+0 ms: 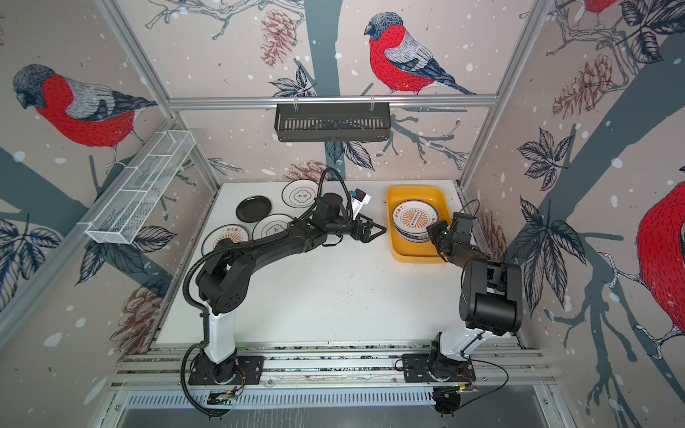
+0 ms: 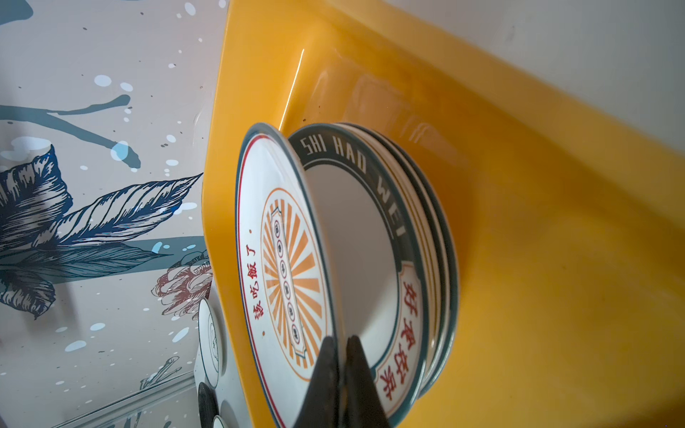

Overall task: Place the plates into the plastic bin on the countertop
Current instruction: 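Press the sunburst plate flat onto the stack with the right gripper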

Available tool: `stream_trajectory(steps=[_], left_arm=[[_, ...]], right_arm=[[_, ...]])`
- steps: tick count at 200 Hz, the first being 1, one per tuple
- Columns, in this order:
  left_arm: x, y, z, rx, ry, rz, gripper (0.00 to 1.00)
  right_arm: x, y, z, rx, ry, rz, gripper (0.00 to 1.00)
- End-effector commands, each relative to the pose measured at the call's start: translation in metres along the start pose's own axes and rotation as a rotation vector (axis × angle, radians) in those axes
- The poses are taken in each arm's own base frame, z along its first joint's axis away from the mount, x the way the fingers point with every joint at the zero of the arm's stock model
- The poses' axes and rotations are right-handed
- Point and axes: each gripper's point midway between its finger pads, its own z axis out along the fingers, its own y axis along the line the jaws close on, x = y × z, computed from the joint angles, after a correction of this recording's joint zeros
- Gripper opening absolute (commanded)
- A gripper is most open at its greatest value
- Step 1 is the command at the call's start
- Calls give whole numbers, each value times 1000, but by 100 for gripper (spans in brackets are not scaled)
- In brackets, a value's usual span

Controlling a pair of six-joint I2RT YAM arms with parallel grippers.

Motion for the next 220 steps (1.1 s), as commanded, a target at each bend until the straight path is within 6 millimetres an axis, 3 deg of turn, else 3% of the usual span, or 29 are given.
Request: stream_trajectory(steps=[1,79,122,137,220], left_arm=[[-8,-5,-1,17,-18,28,96],[-6,-1,0,0,-9,28,96],[-3,6,2,1,7,2,96],[-3,6,1,0,3,2,96],[-1,9,-2,-3,3,-7,96]], right_arm=[[-10,11,1,-32,-36,-32,1],[-8,2,8,12,-23,-32,6],[-4,-4,11,48,0,-24,16],[-3,-5,11,59,0,-25,24],[-6,-8,6,83,-22,-30,40]])
